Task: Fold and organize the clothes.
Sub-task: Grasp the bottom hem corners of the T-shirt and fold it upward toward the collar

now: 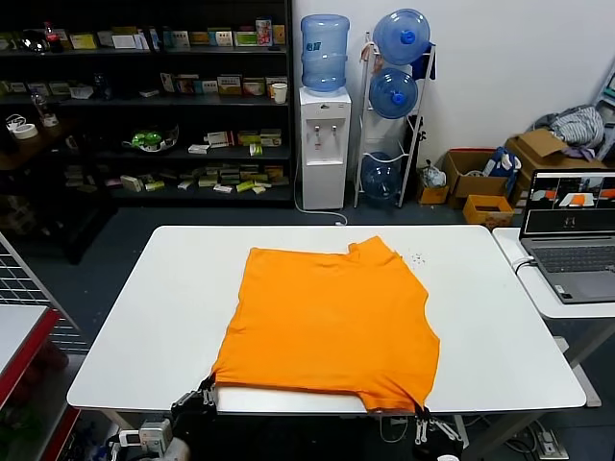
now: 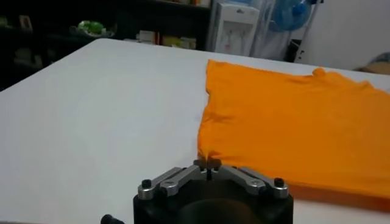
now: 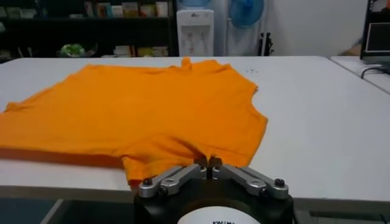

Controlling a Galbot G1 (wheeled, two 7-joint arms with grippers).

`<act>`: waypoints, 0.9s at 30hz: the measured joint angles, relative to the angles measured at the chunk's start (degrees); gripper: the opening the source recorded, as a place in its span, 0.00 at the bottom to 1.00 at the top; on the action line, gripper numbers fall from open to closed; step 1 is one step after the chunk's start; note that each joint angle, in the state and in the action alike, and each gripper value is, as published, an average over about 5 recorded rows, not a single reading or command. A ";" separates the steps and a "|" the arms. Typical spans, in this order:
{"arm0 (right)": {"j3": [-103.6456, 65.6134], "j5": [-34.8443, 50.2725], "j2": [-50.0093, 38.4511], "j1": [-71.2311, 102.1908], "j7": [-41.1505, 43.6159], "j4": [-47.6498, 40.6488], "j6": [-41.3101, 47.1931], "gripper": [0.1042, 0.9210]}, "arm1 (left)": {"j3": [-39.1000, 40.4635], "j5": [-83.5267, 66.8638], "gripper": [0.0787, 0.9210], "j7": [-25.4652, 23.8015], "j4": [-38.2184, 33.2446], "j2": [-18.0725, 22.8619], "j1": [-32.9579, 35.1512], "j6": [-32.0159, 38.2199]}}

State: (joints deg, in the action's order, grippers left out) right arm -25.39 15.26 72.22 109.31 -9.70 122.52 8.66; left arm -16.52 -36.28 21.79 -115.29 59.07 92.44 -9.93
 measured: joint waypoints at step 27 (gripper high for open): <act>3.67 13.46 -7.34 -25.09 -6.48 -9.16 4.86 0.03 | 3.07 -4.91 0.02 -0.15 5.83 0.62 -15.28 2.05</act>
State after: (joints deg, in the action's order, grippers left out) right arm -21.72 28.71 64.88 84.22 -16.18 113.36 13.51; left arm -13.45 -41.19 21.63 -109.46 59.70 77.16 -7.88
